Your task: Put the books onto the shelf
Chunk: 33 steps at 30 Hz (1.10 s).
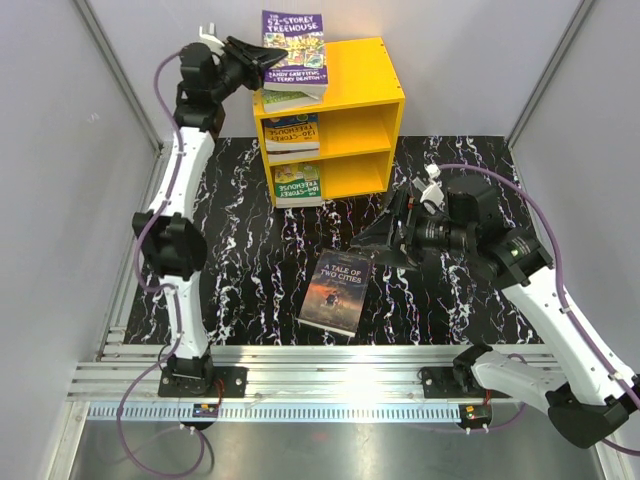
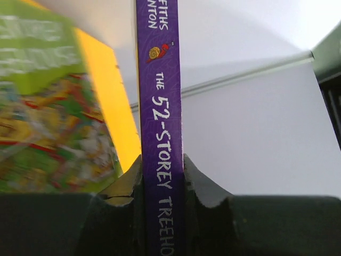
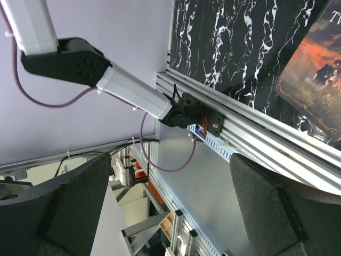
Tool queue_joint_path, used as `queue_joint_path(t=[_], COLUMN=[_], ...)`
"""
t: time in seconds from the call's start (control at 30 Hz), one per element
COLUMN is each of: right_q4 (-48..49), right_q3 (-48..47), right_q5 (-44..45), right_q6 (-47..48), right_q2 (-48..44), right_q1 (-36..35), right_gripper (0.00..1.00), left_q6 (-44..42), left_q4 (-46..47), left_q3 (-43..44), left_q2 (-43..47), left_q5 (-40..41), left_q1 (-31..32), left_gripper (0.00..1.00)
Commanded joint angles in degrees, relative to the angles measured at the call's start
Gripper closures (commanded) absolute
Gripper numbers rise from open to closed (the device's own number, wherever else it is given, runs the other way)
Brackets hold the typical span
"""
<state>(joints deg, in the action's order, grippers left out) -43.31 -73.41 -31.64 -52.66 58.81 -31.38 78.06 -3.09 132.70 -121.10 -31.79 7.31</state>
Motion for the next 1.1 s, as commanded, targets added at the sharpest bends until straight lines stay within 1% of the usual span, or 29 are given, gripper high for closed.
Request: queue_joint_path(t=[0.0,0.03,0.17,0.27,0.33,0.47,0.5,0.6,0.63,0.7,0.73,0.77,0.8,1.03,1.07], right_q4=[-0.81,-0.81,-0.2,0.77,1.38,2.0,2.09,2.53,2.62,2.7,2.7,2.53,2.53,1.13,1.04], right_q3=[-0.51,-0.51,-0.69,-0.6,-0.51,-0.25,-0.16,0.37,0.63,0.89,1.07,1.16,1.25,1.51,1.51], right_q5=[1.58,1.67,1.23,0.62,0.26,-0.53,-0.7,-1.41,-1.5,-1.76,-1.93,-2.02,-2.11,-2.64,-2.64], right_q6=[1.95,2.13,2.22,2.13,2.22,2.39,2.3,2.3,2.3,2.39,2.39,2.48,2.57,3.44,3.53], right_q2=[0.6,0.96,2.01,2.89,3.59,4.39,4.56,4.74,4.74,4.56,4.56,4.48,4.48,3.86,3.69], right_q1=[0.61,0.61,0.88,1.05,1.05,1.23,1.23,1.32,1.32,1.32,1.49,1.49,1.58,1.93,2.11], right_gripper=[0.0,0.0,0.01,0.0,0.0,0.0,0.0,0.0,0.0,0.0,0.0,0.0,0.0,0.0,0.0], left_q6=[7.81,7.46,1.58,-0.01,-2.46,-8.35,-9.32,-13.19,-14.5,-15.39,-16.01,-16.45,-16.89,-22.07,-22.86], left_q4=[10.3,9.34,4.59,3.18,-0.32,-7.61,-8.93,-13.32,-14.13,-14.83,-15.36,-15.97,-17.37,-24.14,-26.68], left_q3=[2.64,3.26,2.65,1.6,1.24,0.89,1.15,1.5,1.5,1.42,2.03,2.47,2.91,5.37,6.68], left_q2=[-2.21,-2.21,0.07,1.04,1.83,3.5,3.94,4.99,5.26,5.61,5.61,5.44,5.35,4.38,4.03], left_q5=[2.43,2.96,5.86,4.9,3.67,4.02,4.37,6.12,6.74,7.27,7.53,7.88,8.58,9.21,8.94], left_q1=[0.07,0.16,-0.19,-1.07,-1.33,-1.51,-1.51,-1.42,-1.42,-1.42,-1.51,-1.42,-1.42,-1.51,-1.51], left_gripper=[1.0,1.0,1.0,1.0,1.0,0.99,0.92,0.8,0.65,0.45,0.22,0.08,0.01,0.01,0.01])
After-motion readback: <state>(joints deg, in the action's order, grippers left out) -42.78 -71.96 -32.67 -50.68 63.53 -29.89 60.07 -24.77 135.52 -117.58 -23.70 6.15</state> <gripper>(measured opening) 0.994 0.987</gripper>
